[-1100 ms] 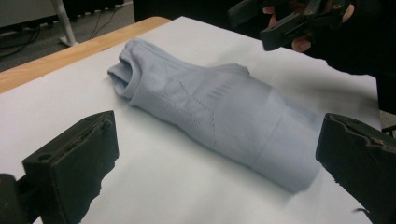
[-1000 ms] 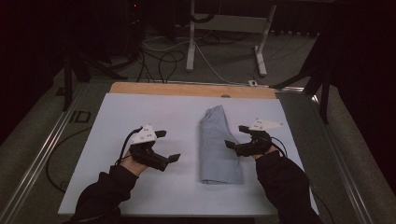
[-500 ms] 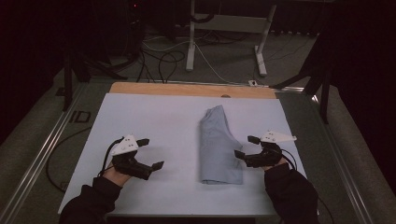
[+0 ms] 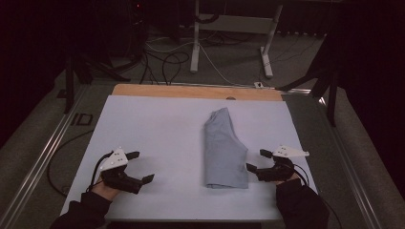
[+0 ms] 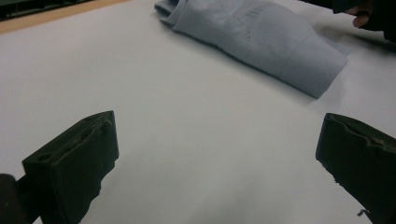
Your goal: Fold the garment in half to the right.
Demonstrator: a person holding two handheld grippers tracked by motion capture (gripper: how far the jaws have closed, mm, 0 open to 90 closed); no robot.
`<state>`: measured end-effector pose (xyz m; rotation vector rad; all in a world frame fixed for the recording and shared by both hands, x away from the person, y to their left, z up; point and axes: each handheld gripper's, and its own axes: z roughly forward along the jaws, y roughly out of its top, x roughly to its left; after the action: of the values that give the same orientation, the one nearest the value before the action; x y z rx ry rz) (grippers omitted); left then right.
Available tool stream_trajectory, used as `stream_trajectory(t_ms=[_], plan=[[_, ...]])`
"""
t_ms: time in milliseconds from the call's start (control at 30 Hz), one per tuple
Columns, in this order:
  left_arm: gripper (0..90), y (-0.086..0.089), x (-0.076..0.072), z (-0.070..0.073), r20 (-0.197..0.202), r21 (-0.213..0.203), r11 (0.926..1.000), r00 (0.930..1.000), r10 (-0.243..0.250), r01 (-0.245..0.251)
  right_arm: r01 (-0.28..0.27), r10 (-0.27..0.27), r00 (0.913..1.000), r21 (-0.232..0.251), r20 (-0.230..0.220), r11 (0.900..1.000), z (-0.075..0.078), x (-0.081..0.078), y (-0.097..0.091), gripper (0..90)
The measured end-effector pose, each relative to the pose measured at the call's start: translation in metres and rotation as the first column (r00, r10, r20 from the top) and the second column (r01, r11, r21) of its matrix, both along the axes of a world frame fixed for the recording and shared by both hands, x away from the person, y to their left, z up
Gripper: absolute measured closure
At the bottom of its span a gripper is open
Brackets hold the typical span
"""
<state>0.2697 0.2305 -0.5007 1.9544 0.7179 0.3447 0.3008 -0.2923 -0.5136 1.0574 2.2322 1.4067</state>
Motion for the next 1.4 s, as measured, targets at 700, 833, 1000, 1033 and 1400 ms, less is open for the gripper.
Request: stream_trajectory(t_ms=[700,833,1000,1033,1400], plan=[[0.0,0.050,-0.028,-0.019,-0.045,0.076,0.9883,0.9897,0.136,-0.132,0.051,-0.052,0.9987,-0.066,-0.001,0.9965,-0.010,-0.026,-0.012,10.9],[0.0,0.056,-0.031,-0.019,-0.041,0.083,0.9845,0.9865,0.158,-0.154,0.067,-0.068,0.9977,-0.058,-0.005,0.9960,-0.011,-0.030,-0.016,10.9],[0.0,0.063,-0.032,-0.021,-0.027,0.092,0.9813,0.9847,0.172,-0.169,0.064,-0.064,0.9979,-0.035,0.002,0.9973,-0.011,-0.029,-0.017,10.9],[0.0,0.065,-0.032,-0.021,-0.026,0.091,0.9802,0.9835,0.179,-0.176,0.068,-0.068,0.9977,-0.032,0.004,0.9972,-0.011,-0.028,-0.017,10.9],[0.0,0.063,-0.028,-0.021,-0.009,0.064,0.9815,0.9834,0.181,-0.180,0.075,-0.075,0.9970,-0.039,0.023,0.9964,-0.013,-0.019,-0.011,10.9]])
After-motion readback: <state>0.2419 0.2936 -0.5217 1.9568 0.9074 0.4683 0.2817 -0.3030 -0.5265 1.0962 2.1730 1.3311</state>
